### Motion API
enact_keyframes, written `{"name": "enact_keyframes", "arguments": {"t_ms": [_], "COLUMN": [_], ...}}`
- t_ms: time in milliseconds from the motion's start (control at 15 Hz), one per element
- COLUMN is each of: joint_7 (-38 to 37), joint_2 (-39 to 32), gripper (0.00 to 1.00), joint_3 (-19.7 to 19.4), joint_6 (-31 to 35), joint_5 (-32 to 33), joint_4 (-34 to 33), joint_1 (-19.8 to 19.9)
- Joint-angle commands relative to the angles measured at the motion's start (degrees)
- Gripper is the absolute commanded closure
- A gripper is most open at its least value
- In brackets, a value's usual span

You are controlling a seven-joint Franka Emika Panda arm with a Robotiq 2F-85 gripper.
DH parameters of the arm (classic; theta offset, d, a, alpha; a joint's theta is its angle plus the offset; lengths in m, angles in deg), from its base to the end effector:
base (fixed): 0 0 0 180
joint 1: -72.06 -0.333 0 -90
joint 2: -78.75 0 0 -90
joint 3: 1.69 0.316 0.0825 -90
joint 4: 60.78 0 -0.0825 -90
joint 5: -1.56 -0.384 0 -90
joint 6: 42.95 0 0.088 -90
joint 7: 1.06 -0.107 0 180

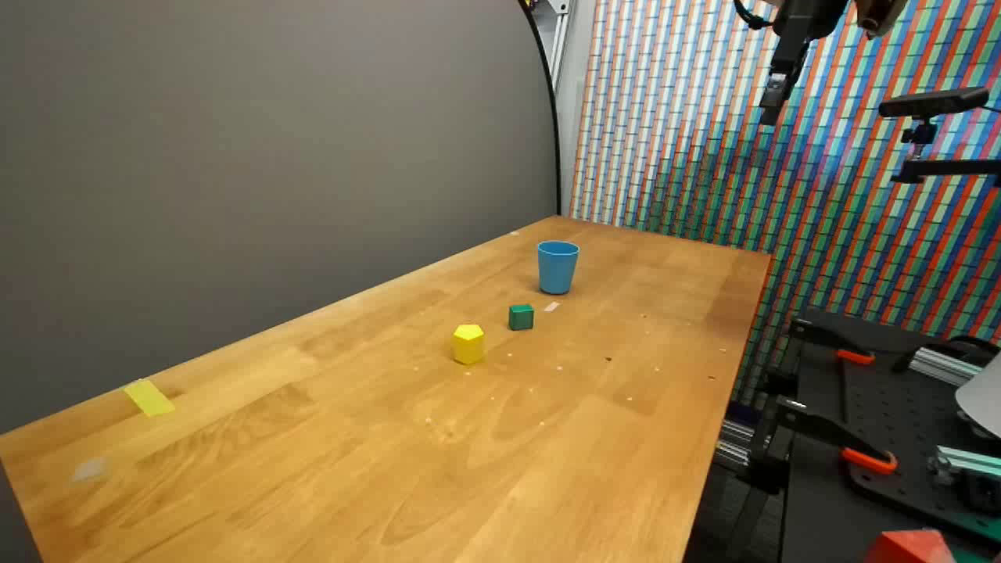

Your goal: Put the yellow block in the blue cup

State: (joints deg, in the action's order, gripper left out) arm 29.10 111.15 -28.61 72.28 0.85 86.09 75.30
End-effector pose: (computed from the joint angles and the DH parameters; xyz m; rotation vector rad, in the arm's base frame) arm 0.3287 -0.1904 0.4323 -2.8939 -0.0925 -0.1284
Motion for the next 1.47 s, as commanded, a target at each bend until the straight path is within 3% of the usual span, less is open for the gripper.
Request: {"name": "enact_keyframes", "arguments": {"t_ms": [0, 200, 600, 933, 1400], "joint_7": [1.02, -1.09, -10.48, -13.21, -10.69], "joint_2": [-0.54, -5.21, -21.70, -38.27, -62.10], "gripper": [0.00, 0.00, 0.00, 0.00, 0.00], "joint_3": [1.85, 3.60, 19.04, 27.71, 34.02], "joint_6": [-0.10, 1.35, 4.78, 4.97, 4.18], "joint_5": [-1.22, -1.81, 4.00, 7.27, 4.84], "joint_4": [-0.20, -2.67, -10.88, -23.31, -45.25], "joint_1": [2.01, 0.07, -4.10, -7.45, -9.34]}}
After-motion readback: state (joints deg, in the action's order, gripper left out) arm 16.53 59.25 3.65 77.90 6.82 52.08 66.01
